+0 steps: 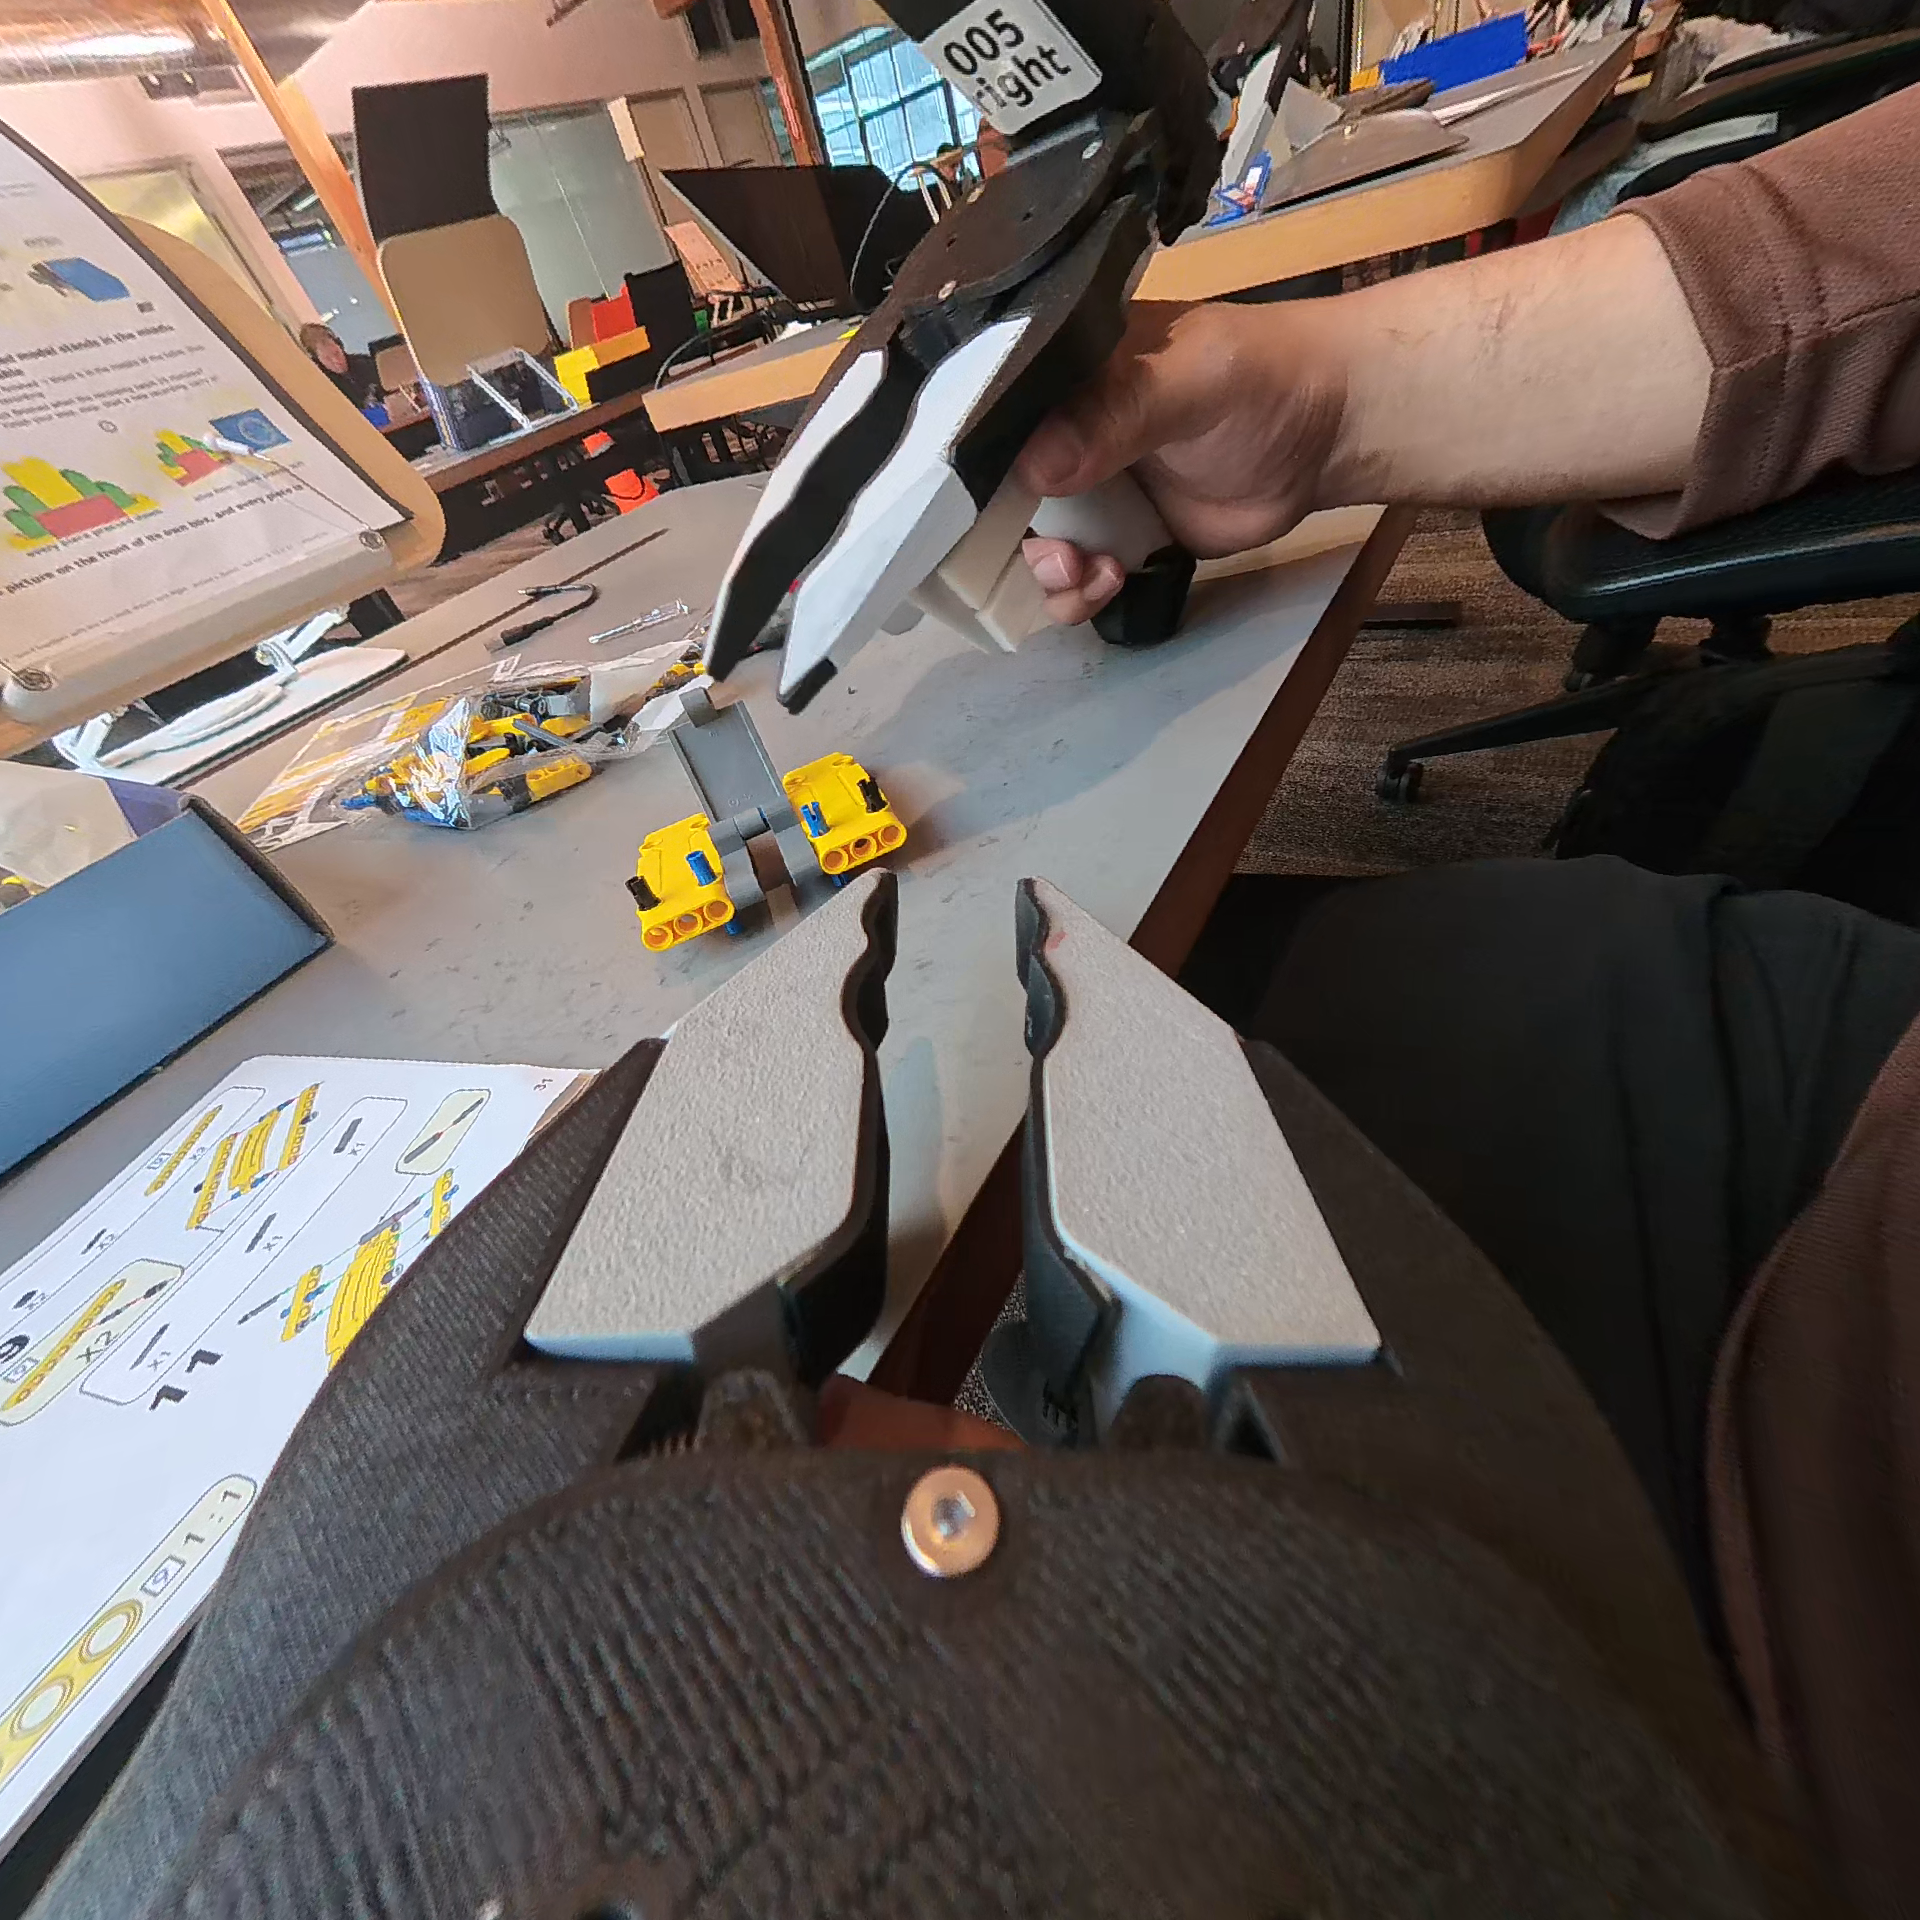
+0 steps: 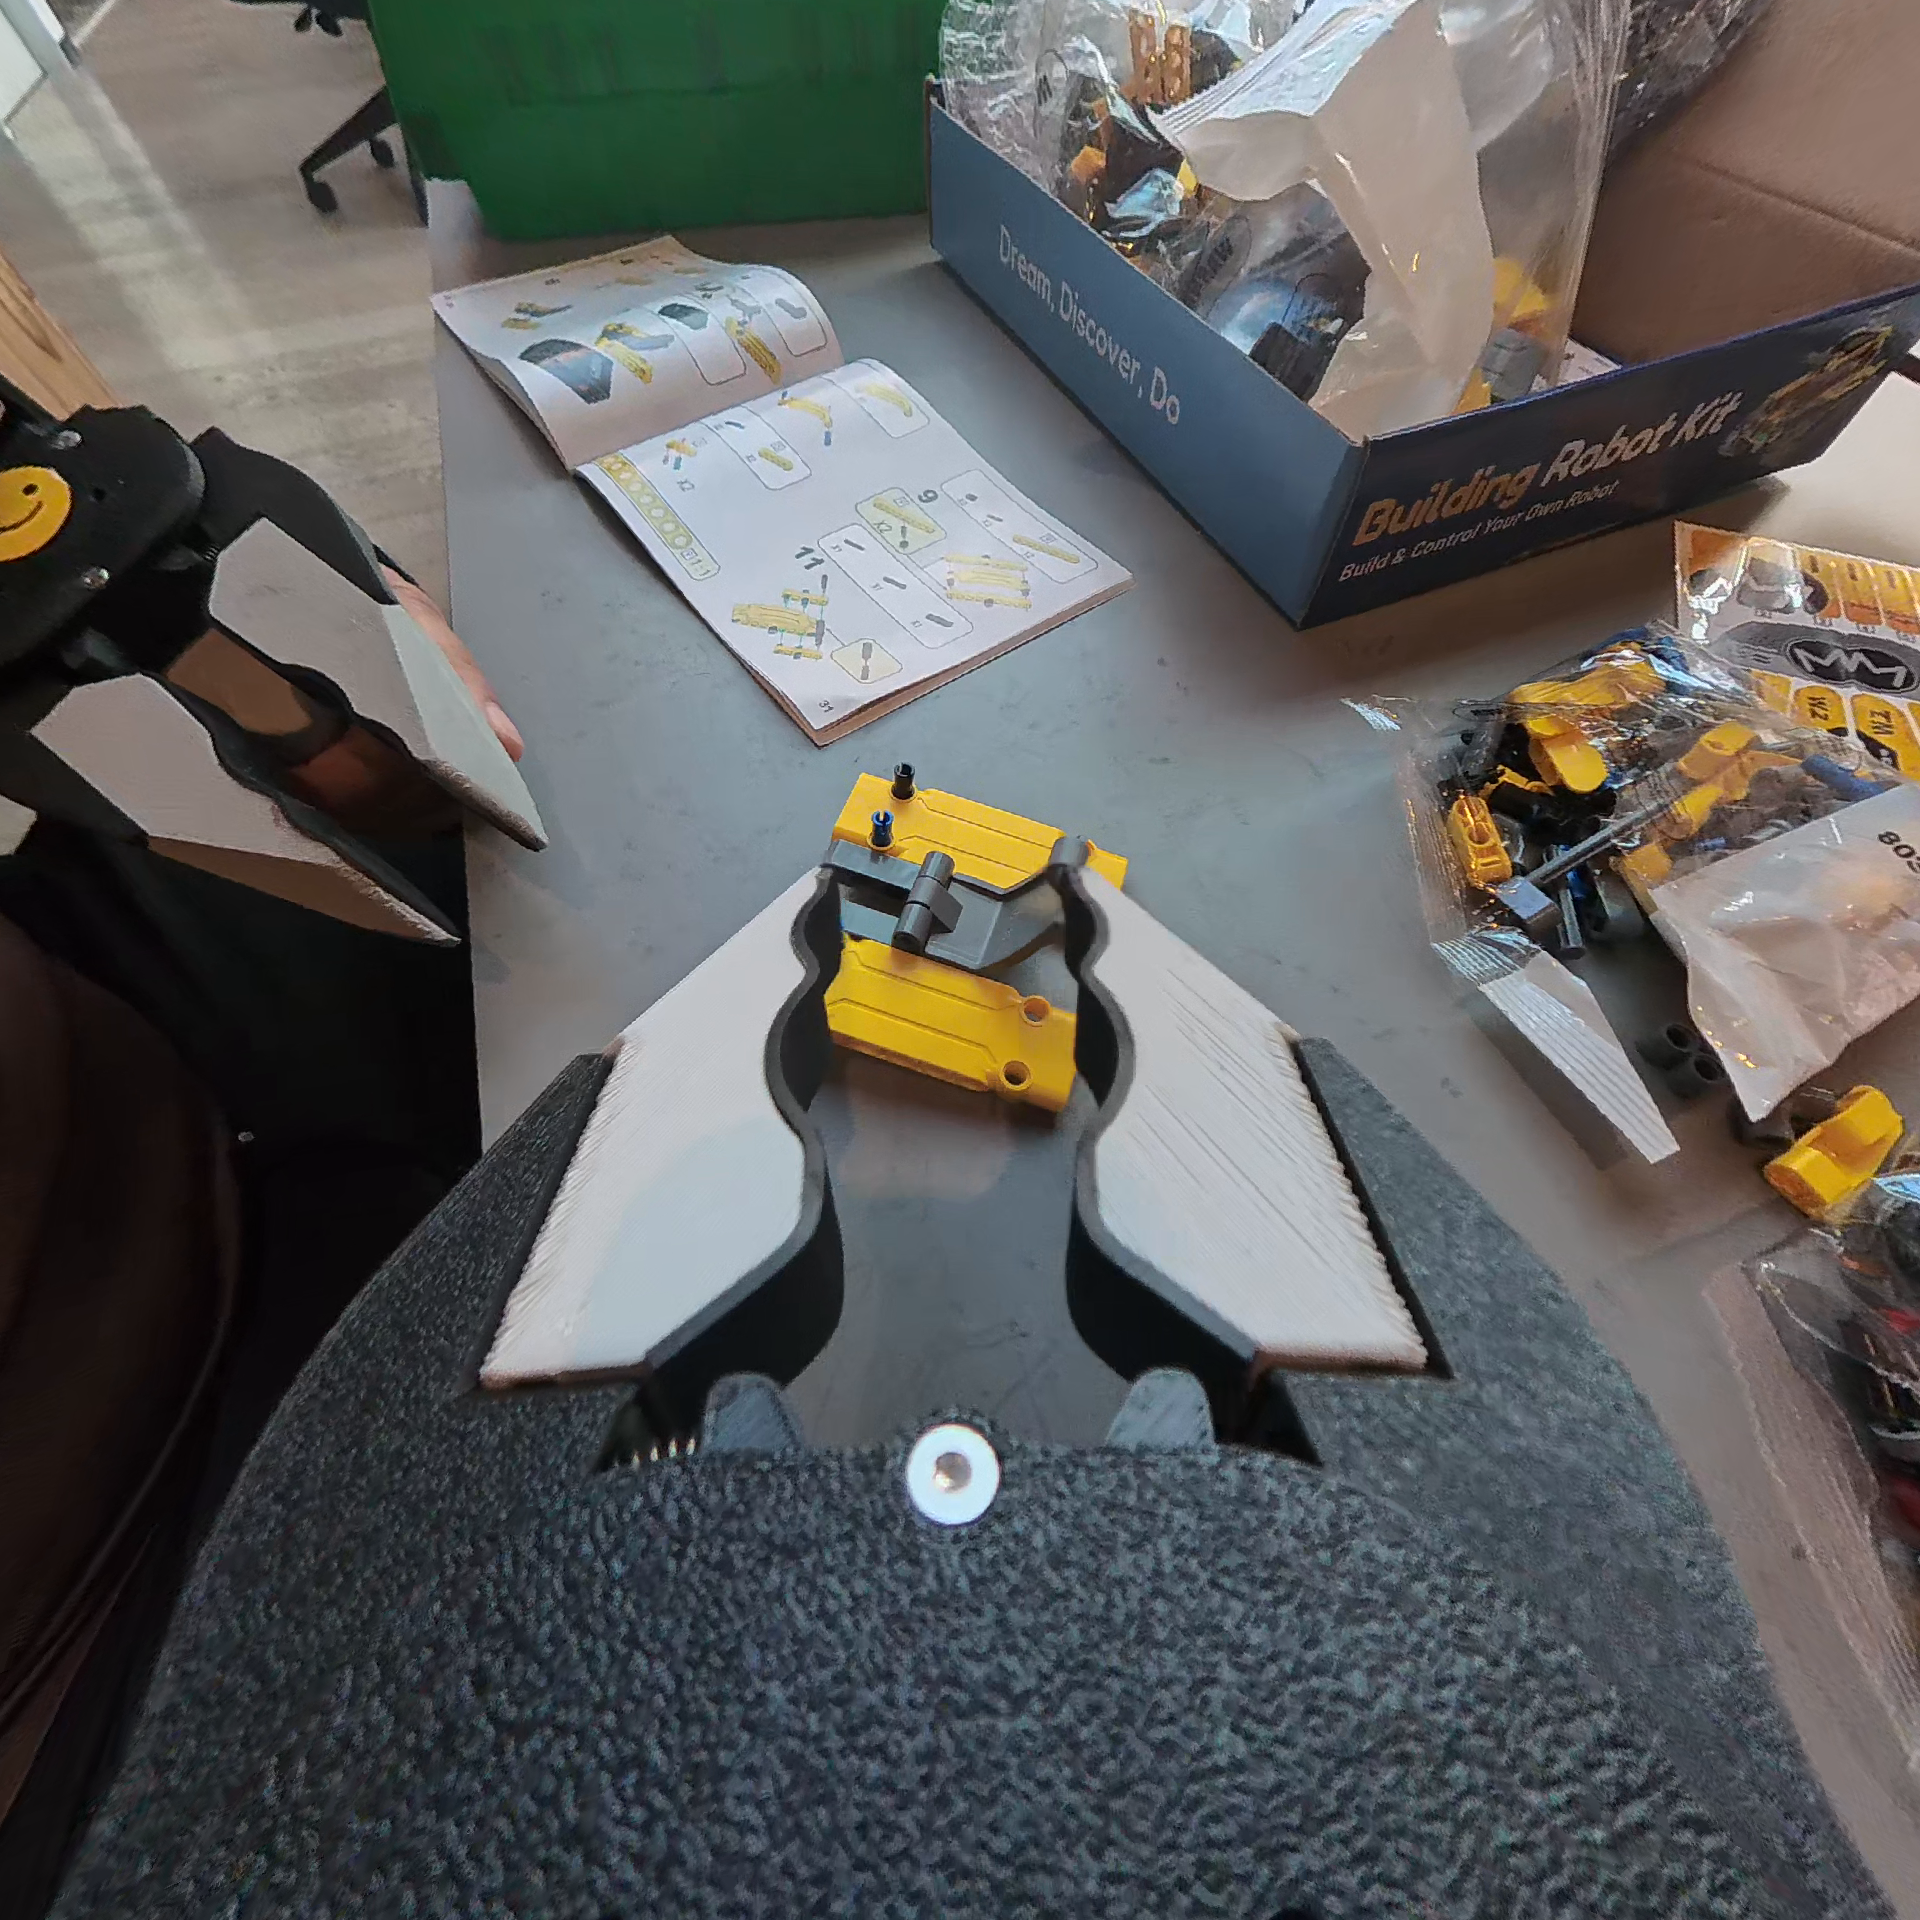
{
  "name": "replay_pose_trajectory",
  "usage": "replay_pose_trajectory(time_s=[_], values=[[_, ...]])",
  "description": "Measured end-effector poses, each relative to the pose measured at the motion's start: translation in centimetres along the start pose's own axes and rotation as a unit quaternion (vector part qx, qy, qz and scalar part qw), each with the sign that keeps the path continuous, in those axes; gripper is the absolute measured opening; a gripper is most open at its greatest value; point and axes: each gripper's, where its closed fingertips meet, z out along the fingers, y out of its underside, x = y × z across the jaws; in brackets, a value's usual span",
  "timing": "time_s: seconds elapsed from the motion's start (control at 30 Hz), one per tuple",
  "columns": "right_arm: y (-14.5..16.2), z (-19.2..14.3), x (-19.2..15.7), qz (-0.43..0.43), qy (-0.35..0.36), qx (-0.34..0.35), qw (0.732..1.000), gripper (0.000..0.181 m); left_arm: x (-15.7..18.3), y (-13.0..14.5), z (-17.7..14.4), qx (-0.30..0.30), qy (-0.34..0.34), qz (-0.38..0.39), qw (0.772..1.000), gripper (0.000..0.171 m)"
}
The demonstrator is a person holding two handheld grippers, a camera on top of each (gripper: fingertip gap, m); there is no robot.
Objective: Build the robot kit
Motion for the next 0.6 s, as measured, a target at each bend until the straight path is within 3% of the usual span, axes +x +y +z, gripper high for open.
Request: replay_pose_trajectory(time_s=[0.07, 0.17, 0.43, 0.6], values=[[0.5, 0.4, 0.2, 0.001, 0.012, -0.020, 1.000, 0.055, 0.0, 0.0, 0.0, 0.000, 0.000, 0.000, 1.000, 0.019], [1.6, 1.1, 0.6, -0.015, 0.048, -0.063, 0.997, 0.057, 0.0, 0.0, 0.0, 0.000, 0.000, 0.000, 1.000, 0.019], [2.1, 1.2, 1.4, 0.030, 0.069, -0.077, 0.994, 0.077, 0.1, 0.0, 0.0, 0.001, 0.002, 0.000, 1.000, 0.020], [2.7, -0.5, 3.7, 0.050, 0.105, -0.075, 0.990, 0.074, 0.1, 0.0, -0.1, 0.001, 0.005, -0.002, 1.000, 0.019]])
